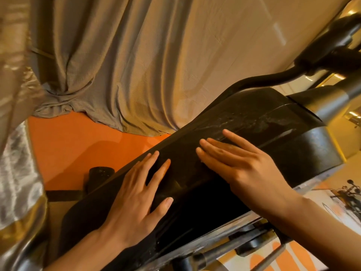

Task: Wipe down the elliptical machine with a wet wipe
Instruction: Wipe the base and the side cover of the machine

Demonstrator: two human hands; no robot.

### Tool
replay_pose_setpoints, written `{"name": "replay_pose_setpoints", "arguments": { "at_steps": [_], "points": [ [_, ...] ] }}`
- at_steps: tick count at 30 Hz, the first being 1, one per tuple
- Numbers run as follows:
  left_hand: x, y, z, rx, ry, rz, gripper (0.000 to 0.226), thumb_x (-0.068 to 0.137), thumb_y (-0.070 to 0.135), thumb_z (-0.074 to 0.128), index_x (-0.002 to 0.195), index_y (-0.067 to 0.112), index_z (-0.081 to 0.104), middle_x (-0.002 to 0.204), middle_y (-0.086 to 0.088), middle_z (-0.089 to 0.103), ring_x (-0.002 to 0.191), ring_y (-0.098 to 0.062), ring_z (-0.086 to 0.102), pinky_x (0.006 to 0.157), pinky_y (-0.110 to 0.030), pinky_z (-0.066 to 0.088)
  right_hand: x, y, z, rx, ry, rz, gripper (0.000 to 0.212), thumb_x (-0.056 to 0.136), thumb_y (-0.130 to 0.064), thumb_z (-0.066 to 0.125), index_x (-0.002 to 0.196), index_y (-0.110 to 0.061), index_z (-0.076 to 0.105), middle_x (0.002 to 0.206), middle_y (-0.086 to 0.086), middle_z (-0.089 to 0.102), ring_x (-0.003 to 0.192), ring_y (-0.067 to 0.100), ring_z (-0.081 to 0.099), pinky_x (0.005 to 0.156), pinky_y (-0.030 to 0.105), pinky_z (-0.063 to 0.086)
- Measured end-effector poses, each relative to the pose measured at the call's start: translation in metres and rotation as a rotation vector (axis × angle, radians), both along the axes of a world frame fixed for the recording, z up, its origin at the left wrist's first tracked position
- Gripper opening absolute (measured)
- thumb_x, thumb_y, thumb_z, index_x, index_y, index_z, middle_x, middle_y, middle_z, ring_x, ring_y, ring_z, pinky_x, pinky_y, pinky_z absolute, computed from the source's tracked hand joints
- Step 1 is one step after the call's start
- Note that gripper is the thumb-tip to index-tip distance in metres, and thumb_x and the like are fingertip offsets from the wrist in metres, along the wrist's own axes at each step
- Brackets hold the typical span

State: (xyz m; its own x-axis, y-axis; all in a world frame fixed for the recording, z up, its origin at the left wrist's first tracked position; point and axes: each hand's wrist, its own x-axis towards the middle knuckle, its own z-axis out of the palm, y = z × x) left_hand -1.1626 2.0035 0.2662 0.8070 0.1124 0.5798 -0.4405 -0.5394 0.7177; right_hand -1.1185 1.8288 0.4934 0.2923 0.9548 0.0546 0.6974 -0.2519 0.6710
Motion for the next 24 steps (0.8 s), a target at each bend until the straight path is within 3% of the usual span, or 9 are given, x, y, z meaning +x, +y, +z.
{"name": "replay_pose_setpoints", "arguments": {
  "at_steps": [9,11,14,18,21,24],
  "points": [
    [-0.001,0.000,0.000,-0.006,-0.010,0.000,0.071,0.102,0.068,0.027,0.165,0.039,0.016,0.174,0.011,0.004,0.160,-0.012,0.003,0.122,-0.047,0.019,-0.008,-0.025,0.010,-0.035,0.010,0.013,0.043,0.100,-0.013,0.052,0.142,-0.009,0.059,0.149,0.011,0.055,0.145,0.022,0.045,0.122,0.048,0.034],
    [-0.001,0.000,0.000,-0.005,-0.010,-0.006,0.071,0.102,0.070,0.026,0.165,0.040,0.015,0.174,0.011,0.003,0.160,-0.012,0.003,0.122,-0.046,0.019,-0.003,-0.039,0.032,0.046,-0.059,-0.045,0.042,0.096,-0.003,0.059,0.136,-0.010,0.064,0.145,0.012,0.058,0.142,0.025,0.049,0.122,0.052,0.033],
    [0.000,0.001,0.000,-0.003,-0.013,0.001,0.071,0.102,0.070,0.024,0.165,0.039,0.015,0.174,0.010,0.004,0.160,-0.013,0.004,0.122,-0.047,0.019,-0.001,-0.054,0.069,0.225,-0.145,-0.249,0.055,0.089,0.005,0.069,0.140,-0.011,0.056,0.147,0.014,0.054,0.144,0.030,0.044,0.124,0.057,0.025],
    [0.001,-0.002,0.000,-0.004,-0.022,0.018,0.072,0.102,0.067,0.029,0.165,0.035,0.019,0.174,0.007,0.008,0.160,-0.015,0.007,0.122,-0.048,0.021,-0.017,-0.021,0.015,0.403,-0.155,-0.312,0.057,0.084,0.014,0.064,0.138,-0.003,0.059,0.145,0.018,0.056,0.144,0.031,0.044,0.124,0.053,0.025],
    [0.005,-0.003,0.004,0.004,-0.019,0.035,0.073,0.100,0.064,0.035,0.165,0.034,0.020,0.173,0.006,0.009,0.160,-0.016,0.008,0.122,-0.048,0.022,-0.030,0.012,-0.046,0.230,-0.014,-0.218,0.050,0.091,-0.005,0.043,0.137,-0.002,0.062,0.144,0.018,0.059,0.144,0.029,0.045,0.128,0.043,0.020],
    [0.005,-0.004,0.006,-0.014,-0.017,0.027,0.074,0.100,0.067,0.034,0.165,0.036,0.019,0.173,0.007,0.008,0.160,-0.016,0.007,0.122,-0.046,0.021,-0.025,0.010,-0.032,0.052,0.067,-0.166,0.051,0.092,-0.012,0.042,0.138,-0.005,0.063,0.145,0.014,0.059,0.146,0.025,0.044,0.129,0.040,0.016]
  ]
}}
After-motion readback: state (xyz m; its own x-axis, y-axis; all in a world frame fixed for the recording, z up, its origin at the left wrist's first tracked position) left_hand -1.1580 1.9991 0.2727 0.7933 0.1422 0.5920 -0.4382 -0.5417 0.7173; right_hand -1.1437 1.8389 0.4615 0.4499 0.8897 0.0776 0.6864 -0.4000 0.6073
